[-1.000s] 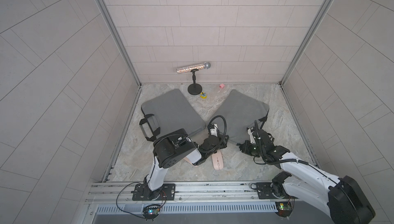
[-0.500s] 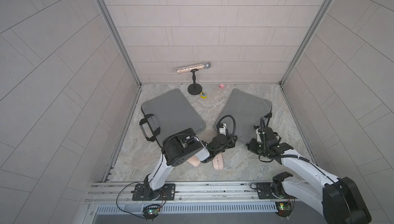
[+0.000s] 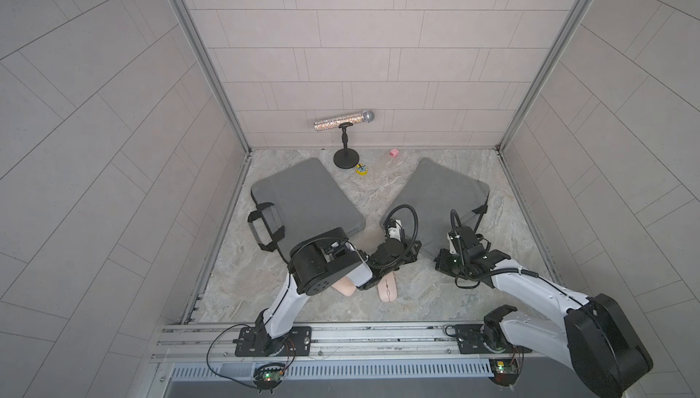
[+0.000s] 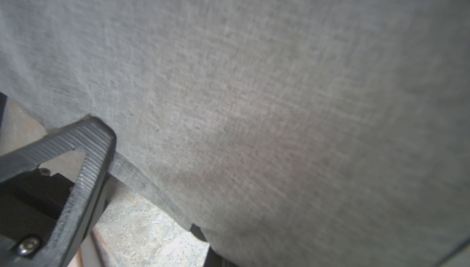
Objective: Put the mouse into the laptop bag
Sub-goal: Unzip the zipper on the zippered laptop bag.
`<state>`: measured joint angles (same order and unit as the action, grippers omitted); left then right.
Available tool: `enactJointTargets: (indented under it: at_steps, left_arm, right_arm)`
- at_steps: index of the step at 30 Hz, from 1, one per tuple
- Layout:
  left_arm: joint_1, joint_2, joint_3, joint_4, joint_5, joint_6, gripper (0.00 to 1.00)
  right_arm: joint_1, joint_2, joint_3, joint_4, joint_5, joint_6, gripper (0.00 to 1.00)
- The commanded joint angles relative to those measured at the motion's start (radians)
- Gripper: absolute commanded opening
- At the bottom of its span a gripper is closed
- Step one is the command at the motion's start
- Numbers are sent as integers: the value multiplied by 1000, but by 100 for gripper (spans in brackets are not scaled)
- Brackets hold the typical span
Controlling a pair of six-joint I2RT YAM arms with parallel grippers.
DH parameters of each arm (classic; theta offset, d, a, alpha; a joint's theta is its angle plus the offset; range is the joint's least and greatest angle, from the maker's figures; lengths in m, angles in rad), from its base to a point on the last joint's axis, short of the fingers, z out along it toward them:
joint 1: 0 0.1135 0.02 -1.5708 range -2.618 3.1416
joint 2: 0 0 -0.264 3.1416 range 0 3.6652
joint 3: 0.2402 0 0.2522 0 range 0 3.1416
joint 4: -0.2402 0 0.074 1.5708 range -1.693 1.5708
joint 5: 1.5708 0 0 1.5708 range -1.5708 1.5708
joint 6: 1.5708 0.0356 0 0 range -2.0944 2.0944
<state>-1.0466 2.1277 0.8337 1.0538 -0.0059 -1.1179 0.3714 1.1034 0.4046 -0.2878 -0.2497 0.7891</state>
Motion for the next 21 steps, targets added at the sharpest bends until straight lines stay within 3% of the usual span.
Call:
enactJointTargets:
  at_steps: [1,8,11,14,15,19,21]
  left_arm:
    - [-59,-52,-25,34,96,37,0]
    - [-60,-79,-24,-5,90,54,0]
    - [-59,-80,-34,1,87,50,3]
    - [-59,-139,-78,-18,38,83,24]
    - [-60,-179,-96,-42,20,104,38]
    - [-57,-373,-109,-330,-89,204,71]
    - [-59,-468,-104,-456,-137,243,78]
  right_arm:
    - [20,-40,46,120,-71,-10,0]
    - [20,-109,16,166,-142,9,4]
    - [21,-118,5,174,-158,16,14]
    - [21,-137,7,142,-135,8,27]
    - [23,-146,5,129,-129,6,32]
    - [40,-204,-7,91,-92,-1,66]
    - [61,-228,0,56,-59,-12,77]
